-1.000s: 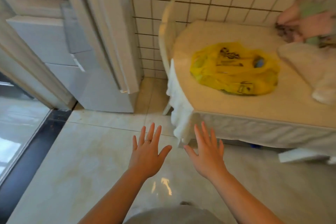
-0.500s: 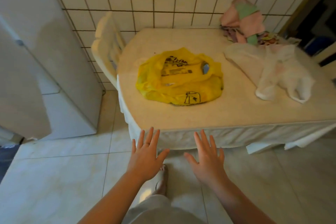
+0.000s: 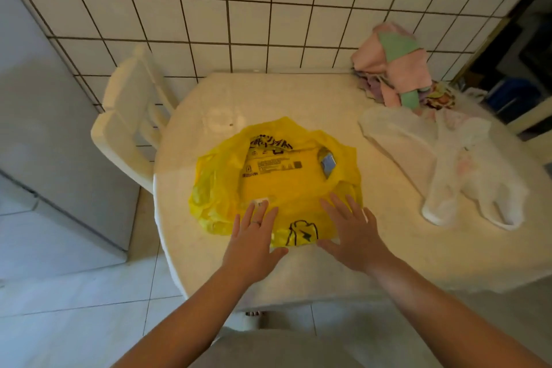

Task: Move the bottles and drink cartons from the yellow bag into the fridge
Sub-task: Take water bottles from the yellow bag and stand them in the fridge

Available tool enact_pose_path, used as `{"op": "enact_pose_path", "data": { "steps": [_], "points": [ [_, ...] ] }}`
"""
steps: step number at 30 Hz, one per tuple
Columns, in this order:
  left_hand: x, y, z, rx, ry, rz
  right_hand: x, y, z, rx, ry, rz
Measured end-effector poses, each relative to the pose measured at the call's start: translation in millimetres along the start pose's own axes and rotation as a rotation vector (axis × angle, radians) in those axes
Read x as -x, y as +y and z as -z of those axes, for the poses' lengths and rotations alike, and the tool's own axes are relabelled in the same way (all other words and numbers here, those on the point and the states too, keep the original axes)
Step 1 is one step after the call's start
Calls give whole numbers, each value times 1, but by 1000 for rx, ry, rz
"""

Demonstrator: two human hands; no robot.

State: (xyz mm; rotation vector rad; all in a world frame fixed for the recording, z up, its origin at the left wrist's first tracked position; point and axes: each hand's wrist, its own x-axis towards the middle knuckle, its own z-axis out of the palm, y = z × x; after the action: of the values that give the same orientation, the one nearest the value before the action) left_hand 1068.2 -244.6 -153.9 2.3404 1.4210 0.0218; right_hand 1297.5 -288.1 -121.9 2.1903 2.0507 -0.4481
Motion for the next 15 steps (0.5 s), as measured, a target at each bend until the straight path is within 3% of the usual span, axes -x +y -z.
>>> {"op": "enact_pose_path", "data": {
  "steps": [9,15],
  "points": [
    [-32,-19,-7,-36,5,146,-81,6,2,207,-154,309],
    [-13,-10,-29,75,-23,67,-82,37,-21,62,257,575]
  ]
}}
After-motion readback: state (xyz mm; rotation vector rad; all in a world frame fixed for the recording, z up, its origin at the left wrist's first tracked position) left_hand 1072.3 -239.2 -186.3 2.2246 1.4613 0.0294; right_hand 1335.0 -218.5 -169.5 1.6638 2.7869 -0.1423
